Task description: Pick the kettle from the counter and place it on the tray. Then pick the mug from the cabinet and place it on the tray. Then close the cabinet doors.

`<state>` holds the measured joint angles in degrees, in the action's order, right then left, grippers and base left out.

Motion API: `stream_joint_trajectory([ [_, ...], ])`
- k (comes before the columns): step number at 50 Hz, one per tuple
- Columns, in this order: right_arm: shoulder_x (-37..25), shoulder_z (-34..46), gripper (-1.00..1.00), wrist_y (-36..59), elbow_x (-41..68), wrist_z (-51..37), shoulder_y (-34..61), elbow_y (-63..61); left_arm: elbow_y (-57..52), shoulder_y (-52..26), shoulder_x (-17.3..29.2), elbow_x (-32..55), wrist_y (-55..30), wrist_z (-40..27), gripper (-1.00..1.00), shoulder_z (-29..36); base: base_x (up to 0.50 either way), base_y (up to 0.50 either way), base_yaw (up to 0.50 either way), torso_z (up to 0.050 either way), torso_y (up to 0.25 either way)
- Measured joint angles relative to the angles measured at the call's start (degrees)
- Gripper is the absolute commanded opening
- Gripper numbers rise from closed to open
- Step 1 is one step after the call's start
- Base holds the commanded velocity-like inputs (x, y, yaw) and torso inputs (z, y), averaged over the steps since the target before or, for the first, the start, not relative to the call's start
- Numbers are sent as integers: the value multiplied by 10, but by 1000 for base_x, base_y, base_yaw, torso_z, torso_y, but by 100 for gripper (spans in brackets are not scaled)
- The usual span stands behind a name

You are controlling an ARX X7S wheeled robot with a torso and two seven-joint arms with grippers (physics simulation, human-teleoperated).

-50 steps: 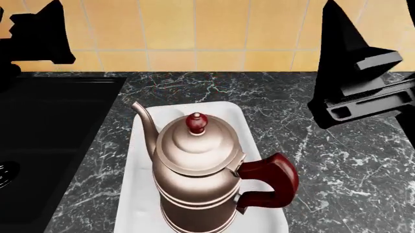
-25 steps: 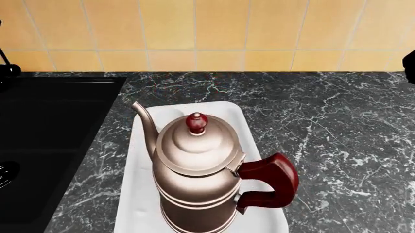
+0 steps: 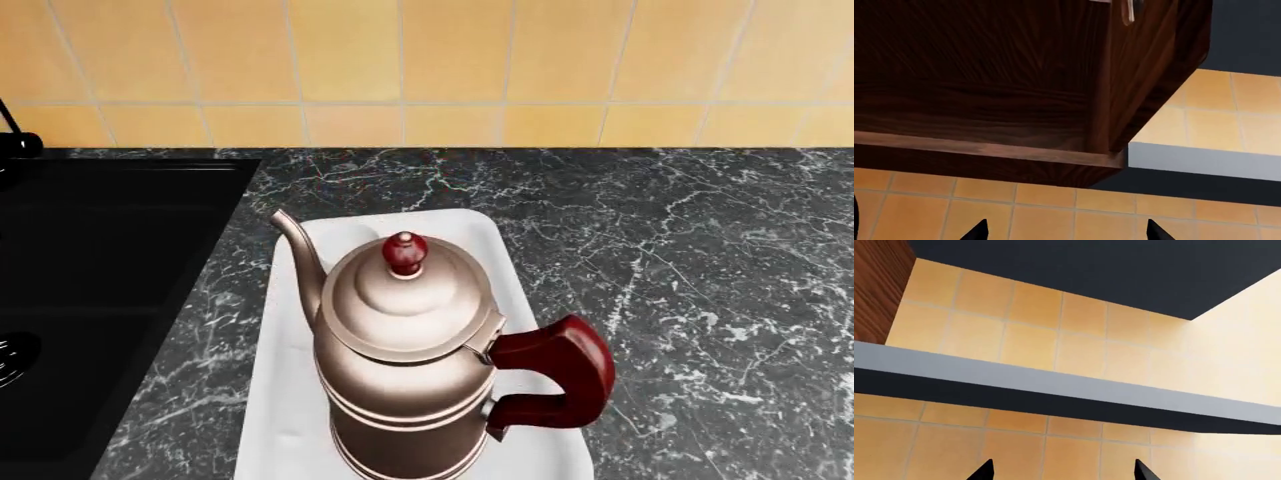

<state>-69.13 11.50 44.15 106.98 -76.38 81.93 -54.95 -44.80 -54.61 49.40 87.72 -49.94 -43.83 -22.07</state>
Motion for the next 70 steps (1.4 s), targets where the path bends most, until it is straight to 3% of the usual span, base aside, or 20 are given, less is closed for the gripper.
stream_joint_trajectory([
  [8, 0, 8, 100, 10, 7, -11, 17, -1, -3, 4, 3, 1, 2, 0, 100, -6, 0, 60, 0, 0, 0],
  [70, 2, 7, 100, 19, 3, -30, 23, -12, -5, 29, 15, 10, 12, 3, 100, -27, 0, 500, 0, 0, 0],
])
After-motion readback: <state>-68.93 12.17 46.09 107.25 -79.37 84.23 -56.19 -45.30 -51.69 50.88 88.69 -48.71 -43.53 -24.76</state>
